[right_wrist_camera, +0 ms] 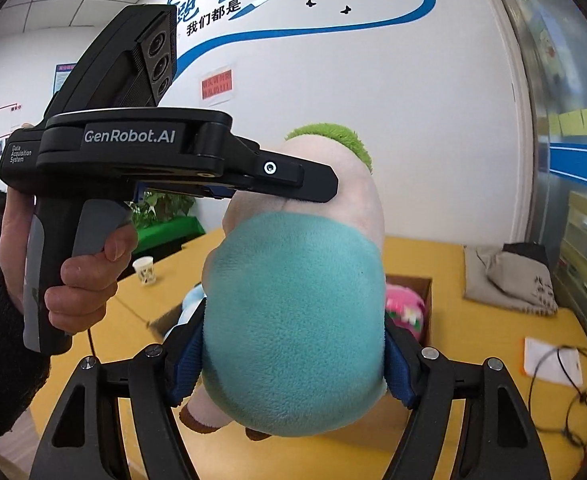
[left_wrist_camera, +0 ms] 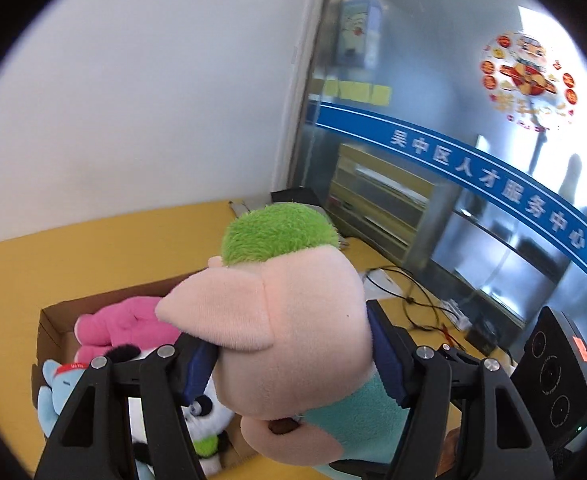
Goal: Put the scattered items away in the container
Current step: 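Carry the pig plush into the box beside the panda and release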
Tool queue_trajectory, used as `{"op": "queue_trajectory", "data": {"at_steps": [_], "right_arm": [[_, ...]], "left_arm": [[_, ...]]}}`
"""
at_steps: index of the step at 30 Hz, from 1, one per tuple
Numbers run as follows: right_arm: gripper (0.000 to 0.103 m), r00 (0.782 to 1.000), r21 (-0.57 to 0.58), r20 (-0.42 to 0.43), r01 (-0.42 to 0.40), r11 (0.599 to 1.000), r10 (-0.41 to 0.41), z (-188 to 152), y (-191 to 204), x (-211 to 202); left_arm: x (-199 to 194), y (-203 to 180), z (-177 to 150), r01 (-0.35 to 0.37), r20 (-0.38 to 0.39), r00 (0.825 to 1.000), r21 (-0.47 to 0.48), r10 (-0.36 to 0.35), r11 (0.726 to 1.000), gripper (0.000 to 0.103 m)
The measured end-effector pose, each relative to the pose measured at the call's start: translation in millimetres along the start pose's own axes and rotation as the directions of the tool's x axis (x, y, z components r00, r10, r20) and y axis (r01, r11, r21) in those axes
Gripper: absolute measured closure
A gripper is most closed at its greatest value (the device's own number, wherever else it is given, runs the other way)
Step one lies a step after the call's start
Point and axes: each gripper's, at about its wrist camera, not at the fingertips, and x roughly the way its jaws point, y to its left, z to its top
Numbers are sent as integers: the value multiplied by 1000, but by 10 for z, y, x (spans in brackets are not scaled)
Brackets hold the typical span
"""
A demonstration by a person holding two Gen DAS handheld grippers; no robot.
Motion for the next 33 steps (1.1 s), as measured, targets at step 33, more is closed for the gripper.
{"op": "queue_trajectory", "data": {"at_steps": [33], "right_arm": [[17, 907, 56, -370, 236, 970, -199, -1282, -851, 1317]], "left_arm": [[457, 659, -1226, -246, -208, 950, -33, 234, 969, 29]]}}
